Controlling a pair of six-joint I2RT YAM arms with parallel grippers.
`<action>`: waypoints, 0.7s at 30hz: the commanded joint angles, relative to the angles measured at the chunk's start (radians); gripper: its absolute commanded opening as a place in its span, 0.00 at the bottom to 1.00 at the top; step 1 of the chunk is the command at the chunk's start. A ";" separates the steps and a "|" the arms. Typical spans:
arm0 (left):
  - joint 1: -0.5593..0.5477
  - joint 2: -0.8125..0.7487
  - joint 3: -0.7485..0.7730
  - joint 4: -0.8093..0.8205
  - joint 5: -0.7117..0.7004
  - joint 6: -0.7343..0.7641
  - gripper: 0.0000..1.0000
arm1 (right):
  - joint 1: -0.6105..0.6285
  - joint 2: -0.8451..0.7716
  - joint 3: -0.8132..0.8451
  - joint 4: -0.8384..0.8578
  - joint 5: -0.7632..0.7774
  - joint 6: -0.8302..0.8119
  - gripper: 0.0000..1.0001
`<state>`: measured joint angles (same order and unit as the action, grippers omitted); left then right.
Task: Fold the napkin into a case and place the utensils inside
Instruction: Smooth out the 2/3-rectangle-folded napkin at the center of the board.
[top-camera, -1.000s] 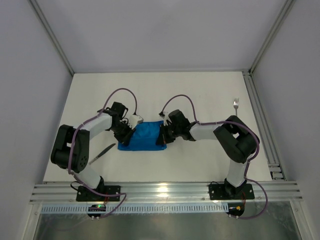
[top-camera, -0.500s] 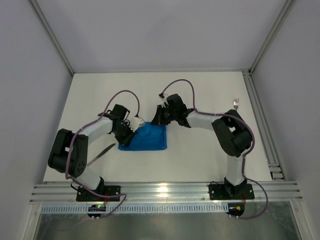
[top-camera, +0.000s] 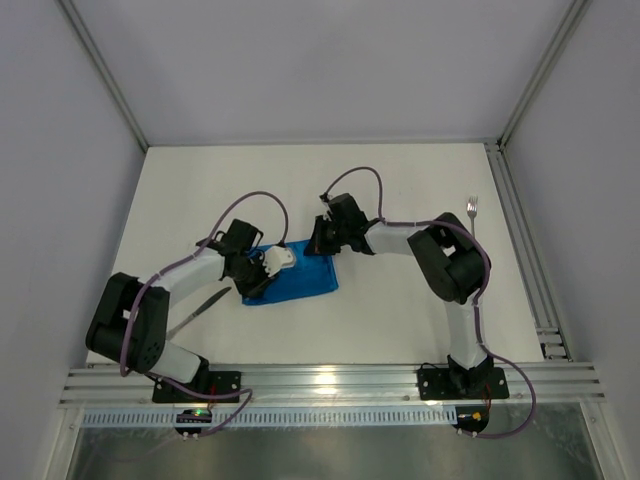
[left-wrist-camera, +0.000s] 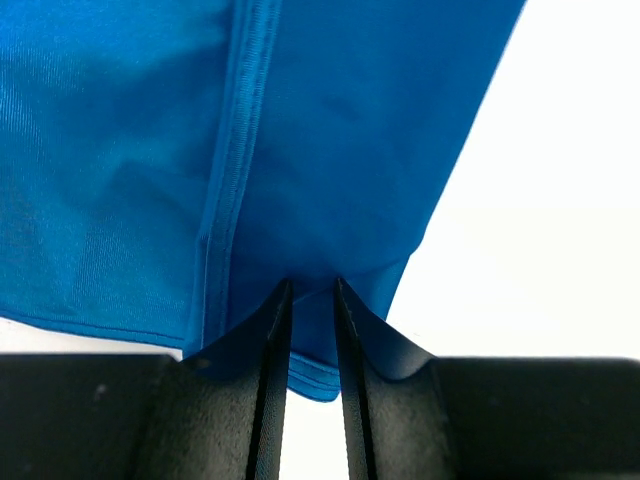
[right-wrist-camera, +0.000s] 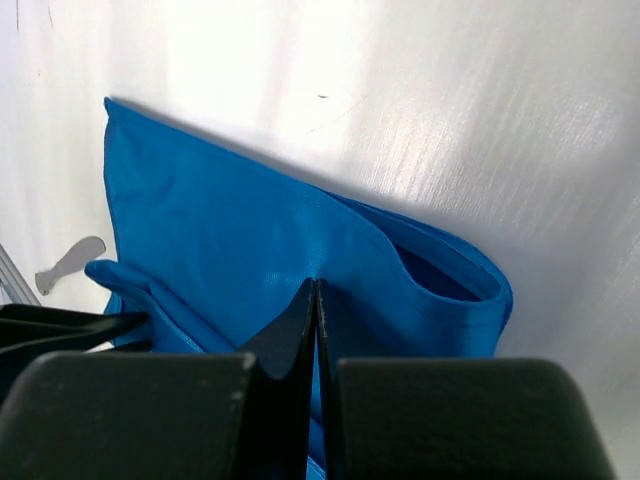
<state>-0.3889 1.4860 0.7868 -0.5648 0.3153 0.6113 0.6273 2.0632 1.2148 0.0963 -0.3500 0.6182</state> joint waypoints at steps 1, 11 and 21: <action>-0.011 -0.027 -0.043 -0.003 0.038 0.064 0.25 | -0.006 0.008 -0.024 0.003 0.068 0.040 0.04; -0.011 -0.006 -0.014 0.008 0.031 0.050 0.25 | -0.005 -0.096 -0.035 0.028 0.019 -0.072 0.04; -0.011 0.003 0.015 0.014 0.050 -0.001 0.26 | 0.052 -0.321 -0.210 0.032 -0.055 -0.183 0.04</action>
<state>-0.3969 1.4773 0.7784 -0.5594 0.3347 0.6380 0.6556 1.7687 1.0782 0.1032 -0.3683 0.4538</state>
